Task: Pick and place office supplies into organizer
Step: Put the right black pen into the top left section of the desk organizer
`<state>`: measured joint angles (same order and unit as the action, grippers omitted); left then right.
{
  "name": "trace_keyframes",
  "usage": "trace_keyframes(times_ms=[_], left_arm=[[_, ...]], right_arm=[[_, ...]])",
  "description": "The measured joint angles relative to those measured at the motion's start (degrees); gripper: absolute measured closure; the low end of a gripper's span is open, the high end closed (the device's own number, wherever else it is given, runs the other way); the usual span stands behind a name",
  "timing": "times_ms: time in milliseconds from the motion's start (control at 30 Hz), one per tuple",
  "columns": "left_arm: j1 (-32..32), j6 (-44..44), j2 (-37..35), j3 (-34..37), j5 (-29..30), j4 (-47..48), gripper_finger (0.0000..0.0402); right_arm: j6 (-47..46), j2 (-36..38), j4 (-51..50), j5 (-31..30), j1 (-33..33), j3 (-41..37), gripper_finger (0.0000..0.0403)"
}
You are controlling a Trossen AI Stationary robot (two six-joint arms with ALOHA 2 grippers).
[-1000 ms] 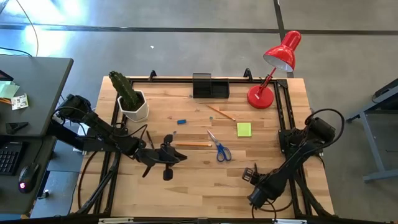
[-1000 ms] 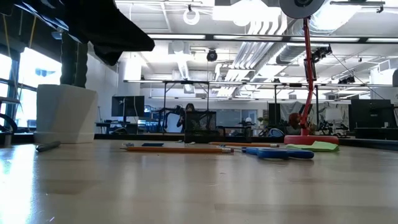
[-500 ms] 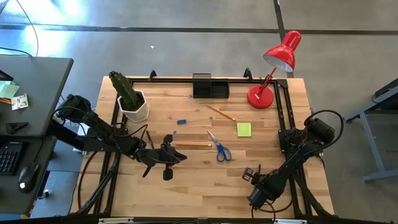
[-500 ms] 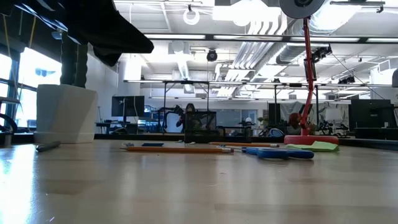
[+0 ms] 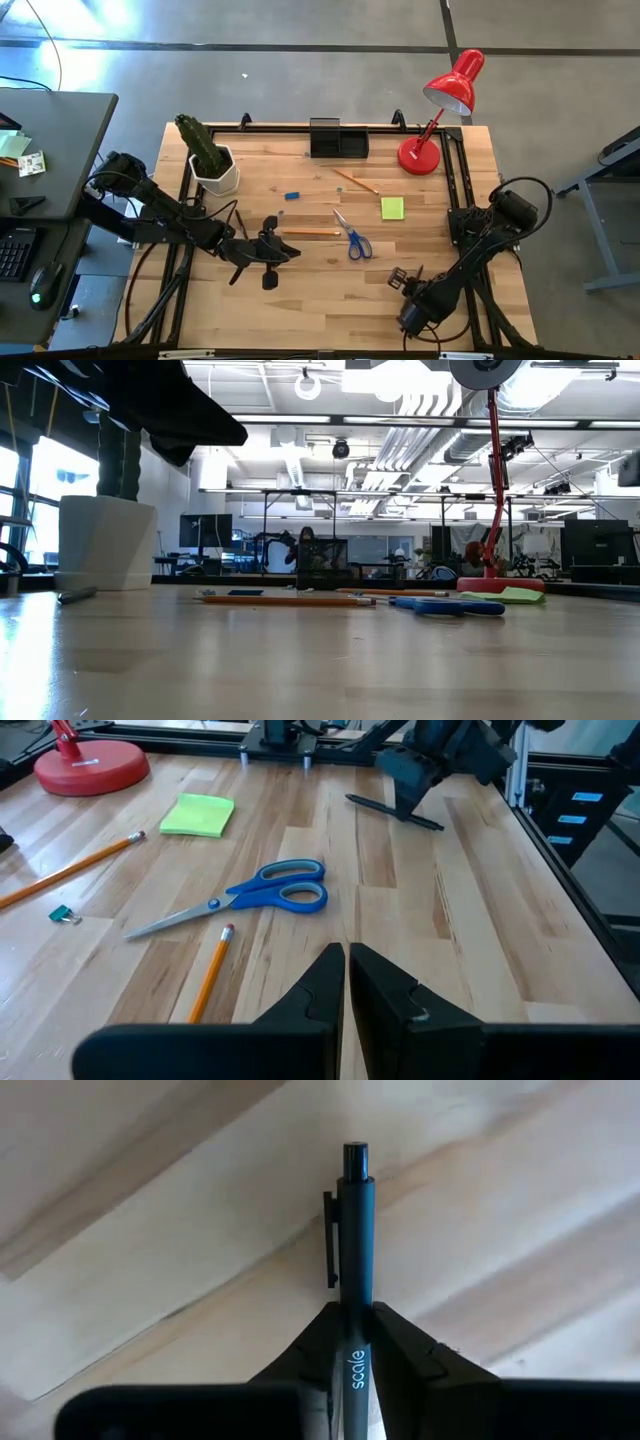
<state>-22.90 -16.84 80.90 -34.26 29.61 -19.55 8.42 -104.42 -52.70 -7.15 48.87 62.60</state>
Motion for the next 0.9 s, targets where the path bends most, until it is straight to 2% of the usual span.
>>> trace_keyframes(times_ms=[167,500,733,900], left_arm=[[0.00,0.02,0.00,0.00,0.00,0.00,0.0389],[-0.02,0.02,0.00,0.00,-0.61,0.04,0.0389],[-2.05,1.31,-2.71,-0.07,0.66,2.35,0.0389],[-5.01,1.57,-6.37,-0.07,4.86,4.28,0.0389]], right_arm=[[-0.48,0.00,-4.43,-2.77,-1.49,4.31,0.0373],[-6.98,0.71,-5.87,-16.37,-11.01,12.66,0.0373],[-5.05,7.33,5.92,-22.78,-22.84,12.68,0.0378],[-2.00,12.43,23.43,-21.15,-33.71,8.91,0.0373]])
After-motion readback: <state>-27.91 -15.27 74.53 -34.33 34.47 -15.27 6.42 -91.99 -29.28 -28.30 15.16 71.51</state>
